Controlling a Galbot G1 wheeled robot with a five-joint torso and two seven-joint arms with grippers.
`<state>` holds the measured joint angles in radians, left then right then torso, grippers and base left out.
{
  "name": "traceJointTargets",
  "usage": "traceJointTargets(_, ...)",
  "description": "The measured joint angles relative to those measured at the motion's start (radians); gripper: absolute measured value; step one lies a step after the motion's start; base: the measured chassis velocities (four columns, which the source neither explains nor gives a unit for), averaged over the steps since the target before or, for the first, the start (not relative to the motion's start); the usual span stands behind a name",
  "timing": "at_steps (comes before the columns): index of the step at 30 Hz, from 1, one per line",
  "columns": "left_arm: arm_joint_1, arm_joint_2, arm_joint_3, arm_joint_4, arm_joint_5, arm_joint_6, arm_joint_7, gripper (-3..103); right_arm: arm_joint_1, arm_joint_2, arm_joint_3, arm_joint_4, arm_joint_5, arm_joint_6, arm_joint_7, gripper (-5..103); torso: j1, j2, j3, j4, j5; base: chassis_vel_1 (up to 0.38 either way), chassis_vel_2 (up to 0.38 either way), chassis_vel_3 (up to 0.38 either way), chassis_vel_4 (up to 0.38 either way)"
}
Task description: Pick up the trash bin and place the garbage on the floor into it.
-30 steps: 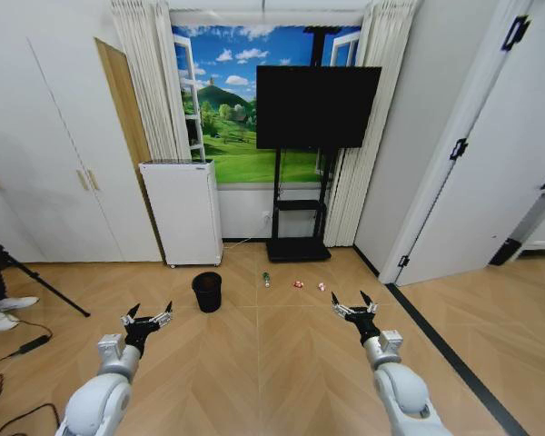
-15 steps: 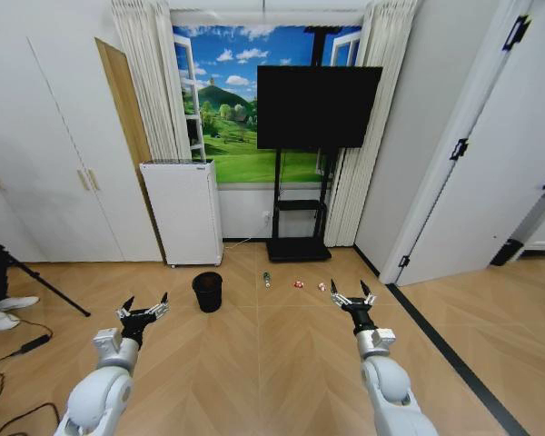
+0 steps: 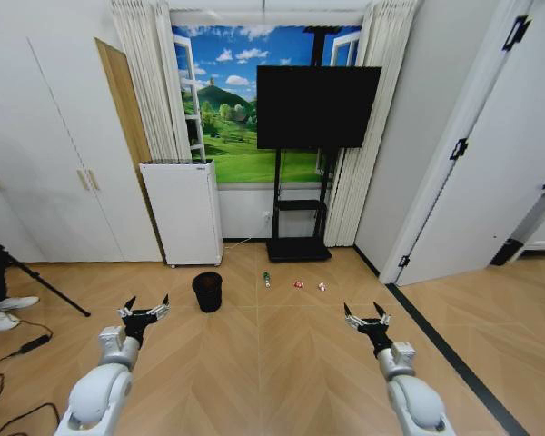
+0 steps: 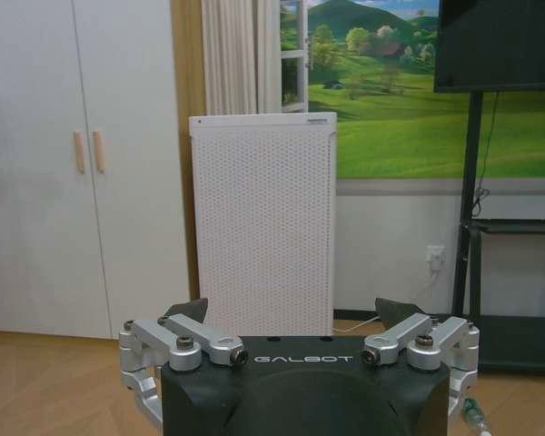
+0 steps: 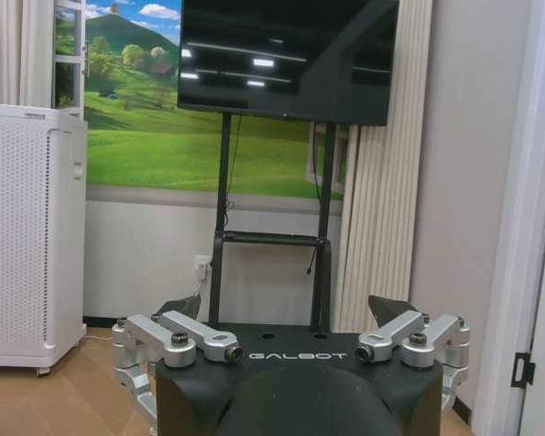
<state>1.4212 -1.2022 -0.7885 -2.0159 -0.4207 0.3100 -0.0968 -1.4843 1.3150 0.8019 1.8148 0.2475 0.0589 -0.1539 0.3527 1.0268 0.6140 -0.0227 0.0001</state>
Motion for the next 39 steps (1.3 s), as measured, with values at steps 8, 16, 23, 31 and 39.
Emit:
traceJointTargets(8, -0.038, -0.01, 0.01, 0.035, -0.011, -0.033, -0.063, 100, -0.097, 0.082, 0.01, 0.061, 0.021, 0.095, 0.014, 100, 0.0, 0.0, 0.0, -0.0001, -0.0003, 0.0, 0.0, 0.0, 0.0)
traceJointTargets(16, -0.035, -0.046, 0.021, 0.052, 0.074, -0.058, -0.114, 100, -0.007, 0.141, -0.017, 0.052, -0.056, 0.049, 0.097, 100, 0.0, 0.0, 0.0, 0.0001, -0.0002, 0.0, 0.0, 0.0, 0.0)
traceJointTargets(23, -0.009, -0.059, 0.009, 0.025, 0.08, -0.022, -0.148, 100, 0.073, 0.16, -0.026, 0.034, -0.064, -0.018, 0.186, 100, 0.0, 0.0, 0.0, 0.0002, -0.0002, 0.0, 0.0, 0.0, 0.0)
traceJointTargets(31, 0.0, -0.055, 0.001, 0.013, 0.088, -0.007, -0.142, 100, 0.084, 0.139, -0.024, 0.03, -0.062, -0.061, 0.19, 100, 0.0, 0.0, 0.0, 0.0001, -0.0001, 0.0, 0.0, 0.0, 0.0)
traceJointTargets(39, 0.0, -0.052, -0.005, 0.012, 0.088, -0.007, -0.141, 100, 0.075, 0.131, -0.028, 0.03, -0.063, -0.069, 0.159, 100, 0.0, 0.0, 0.0, 0.0001, 0.0, 0.0, 0.0, 0.0, 0.0)
